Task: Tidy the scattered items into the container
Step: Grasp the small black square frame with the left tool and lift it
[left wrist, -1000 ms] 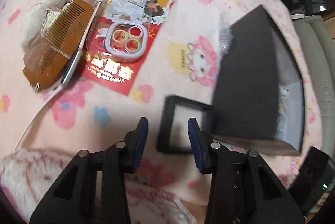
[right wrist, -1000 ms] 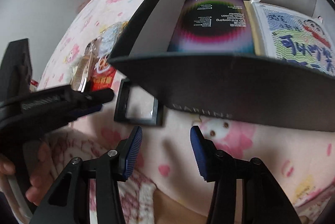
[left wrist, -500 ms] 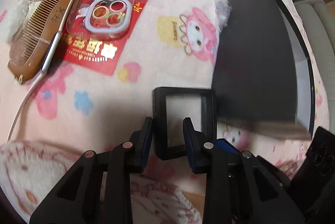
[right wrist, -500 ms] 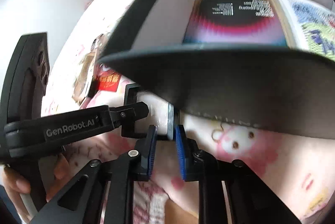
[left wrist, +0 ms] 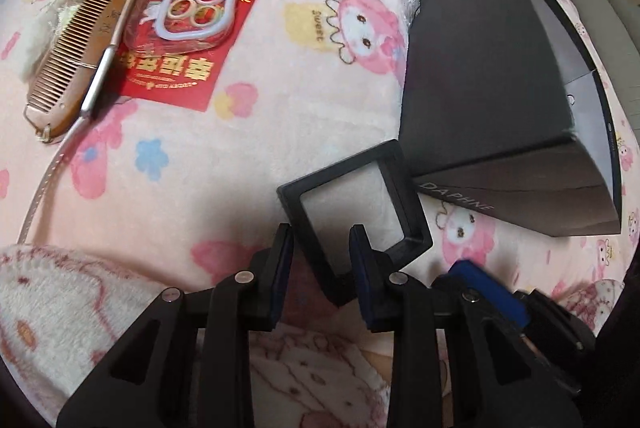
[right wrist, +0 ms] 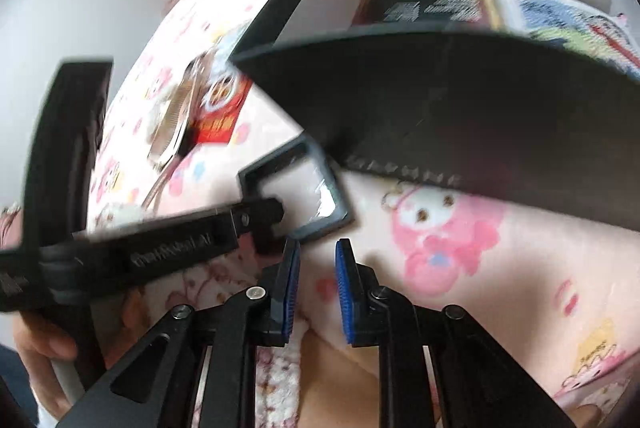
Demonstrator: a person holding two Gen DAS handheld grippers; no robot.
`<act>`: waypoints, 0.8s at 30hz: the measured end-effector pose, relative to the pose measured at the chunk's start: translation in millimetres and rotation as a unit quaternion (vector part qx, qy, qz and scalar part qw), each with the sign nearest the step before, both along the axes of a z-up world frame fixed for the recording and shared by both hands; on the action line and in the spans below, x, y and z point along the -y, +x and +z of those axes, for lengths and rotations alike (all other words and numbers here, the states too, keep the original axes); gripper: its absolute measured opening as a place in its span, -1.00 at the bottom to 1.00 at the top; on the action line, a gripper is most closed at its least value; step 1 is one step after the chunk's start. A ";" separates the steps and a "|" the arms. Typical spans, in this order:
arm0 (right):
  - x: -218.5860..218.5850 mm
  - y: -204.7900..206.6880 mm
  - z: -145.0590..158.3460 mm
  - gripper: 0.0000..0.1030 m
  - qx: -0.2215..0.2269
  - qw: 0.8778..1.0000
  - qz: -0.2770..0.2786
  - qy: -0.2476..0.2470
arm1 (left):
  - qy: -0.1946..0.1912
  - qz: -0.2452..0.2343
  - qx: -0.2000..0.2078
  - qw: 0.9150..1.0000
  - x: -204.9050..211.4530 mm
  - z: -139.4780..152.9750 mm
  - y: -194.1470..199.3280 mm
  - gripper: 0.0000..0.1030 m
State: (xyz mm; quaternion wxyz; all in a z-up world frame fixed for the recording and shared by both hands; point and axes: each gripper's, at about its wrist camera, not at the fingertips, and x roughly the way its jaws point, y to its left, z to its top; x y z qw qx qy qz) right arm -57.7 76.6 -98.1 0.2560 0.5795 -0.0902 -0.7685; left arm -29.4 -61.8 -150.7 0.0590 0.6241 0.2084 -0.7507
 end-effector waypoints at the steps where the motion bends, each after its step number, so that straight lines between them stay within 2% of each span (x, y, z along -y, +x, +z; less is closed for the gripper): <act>1: -0.6 -3.1 0.7 -0.70 -0.006 1.000 -0.009 0.000 | 0.001 0.003 0.002 1.000 0.5 -2.3 -0.4 -0.42; 7: 3.0 -32.6 -32.6 -0.68 0.017 1.000 0.004 -0.005 | 0.011 0.010 0.001 1.000 5.5 -8.7 5.2 -0.47; 8: 5.7 -34.3 -34.4 -0.68 0.005 1.000 0.009 -0.004 | 0.012 0.009 -0.002 1.000 5.8 -8.5 7.3 -0.47; 12: 7.3 -26.5 -32.3 -0.68 0.012 1.000 0.022 -0.011 | 0.022 0.020 -0.032 0.999 9.1 9.7 25.6 -0.47; 14: 4.1 -18.1 -22.8 -0.69 0.011 0.999 0.029 -0.023 | 0.034 0.023 -0.054 0.998 10.4 27.5 39.2 -0.50; 16: -1.6 -7.5 -6.3 -0.71 0.004 0.999 0.023 -0.033 | 0.078 0.025 -0.077 0.994 15.1 42.7 50.8 -0.50; 17: -4.6 -3.7 1.5 -0.71 -0.004 1.000 0.010 -0.027 | 0.087 0.023 -0.092 0.992 16.6 53.6 55.0 -0.50; 19: -10.7 5.5 26.2 -0.71 -0.038 0.999 -0.010 -0.025 | 0.084 0.018 -0.113 0.990 3.2 79.3 26.5 -0.51; 24: -29.9 8.1 77.4 -0.74 -0.090 0.993 -0.027 -0.070 | 0.085 -0.001 -0.157 0.984 -20.9 126.8 0.3 -0.52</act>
